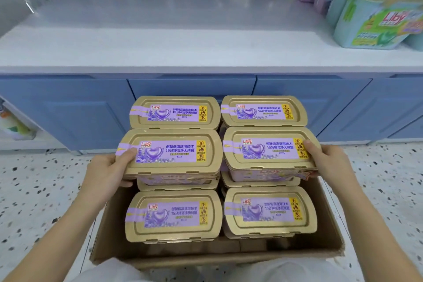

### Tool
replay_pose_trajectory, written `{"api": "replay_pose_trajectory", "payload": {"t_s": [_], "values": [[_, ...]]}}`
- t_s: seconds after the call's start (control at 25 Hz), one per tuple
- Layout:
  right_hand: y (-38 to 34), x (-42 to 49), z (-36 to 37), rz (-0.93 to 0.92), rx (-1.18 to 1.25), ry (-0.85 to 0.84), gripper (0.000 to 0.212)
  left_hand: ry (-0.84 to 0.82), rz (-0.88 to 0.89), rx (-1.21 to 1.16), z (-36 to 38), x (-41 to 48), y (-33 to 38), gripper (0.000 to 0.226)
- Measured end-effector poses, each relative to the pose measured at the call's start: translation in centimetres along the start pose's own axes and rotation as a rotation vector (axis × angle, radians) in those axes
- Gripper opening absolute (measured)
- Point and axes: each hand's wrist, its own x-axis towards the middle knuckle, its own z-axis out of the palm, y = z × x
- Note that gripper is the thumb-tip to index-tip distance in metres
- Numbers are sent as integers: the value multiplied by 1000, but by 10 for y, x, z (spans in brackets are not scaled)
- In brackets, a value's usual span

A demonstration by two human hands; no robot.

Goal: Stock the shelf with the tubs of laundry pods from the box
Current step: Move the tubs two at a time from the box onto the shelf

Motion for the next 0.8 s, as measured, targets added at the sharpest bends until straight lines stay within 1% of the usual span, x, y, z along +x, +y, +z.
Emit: {"api": "replay_pose_trajectory", "payload": {"t_s": [0.16,0.24,0.4,0.48,0.56,0.68,0.8], "values": [[-6,-8,-4,-36,-42,45,57,57,48,14,-1,-6,0,32],[-12,-13,-12,-61,-55,70,58,90,63,-17,-5,-12,3,34],[-36,-16,-43,-86,37,144,56,170,89,-62,-28,-20,21,42],[-59,-15,-61,-132,90,158,56,188,94,-132,-46,-20,40,39],[-86,-10,-75,-189,119,179,55,188,138,-150,-59,-15,66,39],[-131,6,-88,-259,123,209,55,202,223,-192,-67,-1,110,34],[-171,29,-93,-313,98,227,57,194,258,-239,-70,24,151,29]]}}
